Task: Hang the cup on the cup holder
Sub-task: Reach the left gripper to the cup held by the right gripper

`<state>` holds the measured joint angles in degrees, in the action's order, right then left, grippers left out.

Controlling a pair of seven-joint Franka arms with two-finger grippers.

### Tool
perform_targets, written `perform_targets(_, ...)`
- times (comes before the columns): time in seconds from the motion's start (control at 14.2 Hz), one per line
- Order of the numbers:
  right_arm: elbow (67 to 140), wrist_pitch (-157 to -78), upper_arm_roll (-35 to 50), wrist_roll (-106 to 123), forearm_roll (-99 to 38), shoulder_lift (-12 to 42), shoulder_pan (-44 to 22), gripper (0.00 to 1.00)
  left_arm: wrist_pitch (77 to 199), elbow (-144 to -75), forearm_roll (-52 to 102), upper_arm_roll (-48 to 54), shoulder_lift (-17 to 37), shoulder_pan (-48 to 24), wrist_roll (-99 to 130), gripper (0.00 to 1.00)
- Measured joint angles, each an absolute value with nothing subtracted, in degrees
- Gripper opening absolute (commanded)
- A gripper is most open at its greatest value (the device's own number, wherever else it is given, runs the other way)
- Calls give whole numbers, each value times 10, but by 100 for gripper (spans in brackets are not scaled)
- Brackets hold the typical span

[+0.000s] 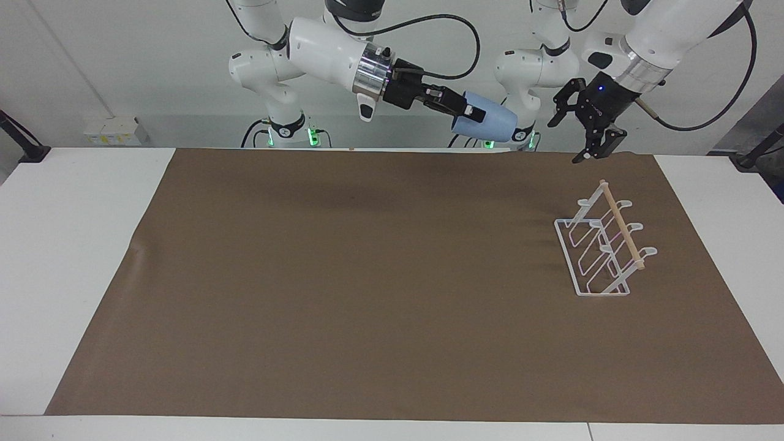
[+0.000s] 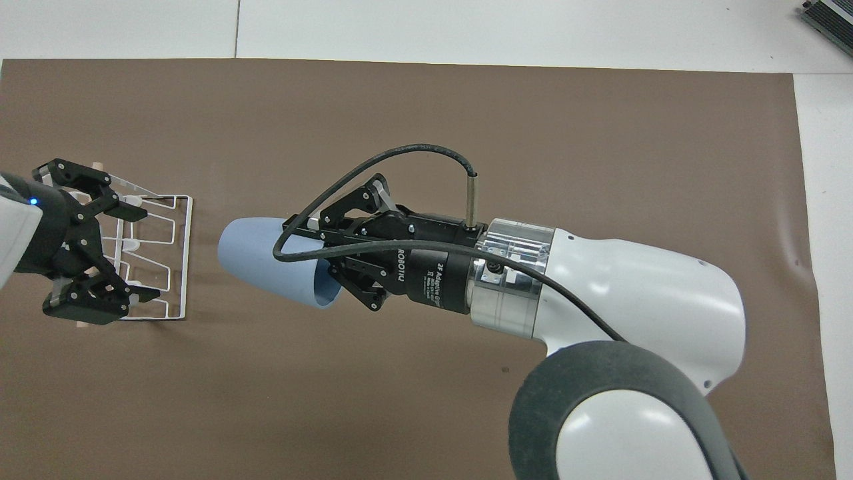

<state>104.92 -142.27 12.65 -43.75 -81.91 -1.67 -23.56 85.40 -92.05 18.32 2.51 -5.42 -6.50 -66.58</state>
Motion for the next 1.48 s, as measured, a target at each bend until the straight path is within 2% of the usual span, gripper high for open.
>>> perform_targets(0.35,1052,-1423,126,-437,-816,-17,-236,0,860,-920,265,31,-54,-66,-723,100)
perform_targets(1.19,1056,-1423,126,-437,-812,-17,-236,0,920,-919,302,109,-55,-76,-746,100)
perform_targets(1.26,1056,-1423,126,-437,-812,-17,-236,0,921,-919,302,111,-55,-78,-746,85)
perform_targets(1.4,1057,-1421,127,-437,-812,-17,-236,0,924,-919,298,111,-55,-79,-748,9)
perform_targets(1.48,1058,-1421,127,-437,-812,-17,-237,0,924,-919,292,111,-55,-79,-760,0)
